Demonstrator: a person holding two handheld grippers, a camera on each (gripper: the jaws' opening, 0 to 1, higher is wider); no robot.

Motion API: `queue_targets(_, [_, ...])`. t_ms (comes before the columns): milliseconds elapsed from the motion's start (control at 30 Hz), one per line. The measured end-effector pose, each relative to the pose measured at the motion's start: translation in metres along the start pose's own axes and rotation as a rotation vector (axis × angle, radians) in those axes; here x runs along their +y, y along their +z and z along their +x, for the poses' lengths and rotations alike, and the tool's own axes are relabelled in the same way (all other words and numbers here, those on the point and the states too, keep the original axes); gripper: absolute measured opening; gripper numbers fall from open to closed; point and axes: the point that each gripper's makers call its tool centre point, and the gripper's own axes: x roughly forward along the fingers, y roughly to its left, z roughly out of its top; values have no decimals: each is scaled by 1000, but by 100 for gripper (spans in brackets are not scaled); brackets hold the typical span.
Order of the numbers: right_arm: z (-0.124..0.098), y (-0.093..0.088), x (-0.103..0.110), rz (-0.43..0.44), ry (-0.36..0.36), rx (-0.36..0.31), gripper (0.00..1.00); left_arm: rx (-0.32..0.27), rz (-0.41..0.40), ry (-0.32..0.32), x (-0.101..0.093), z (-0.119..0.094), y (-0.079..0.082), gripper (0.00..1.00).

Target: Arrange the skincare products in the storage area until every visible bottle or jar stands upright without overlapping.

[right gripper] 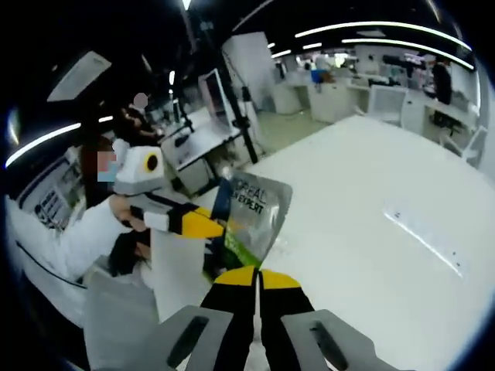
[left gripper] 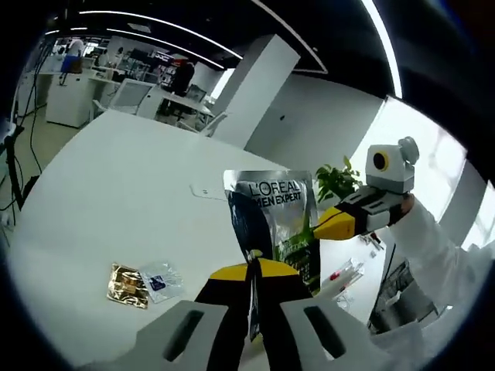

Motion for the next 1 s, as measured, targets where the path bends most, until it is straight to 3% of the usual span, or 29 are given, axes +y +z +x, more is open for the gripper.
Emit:
queue_targets(433, [-13, 1, 43, -44, 20, -42, 0, -40, 62, 21, -18, -42, 3, 0])
queue_targets(600, [-18, 1, 47, -48, 20, -59, 0, -45, 78, 20, -19, -46, 5, 0])
queue_targets(1000, [-18, -26, 59, -19, 10, -61, 0, -17, 79, 13, -25, -53, -20, 0])
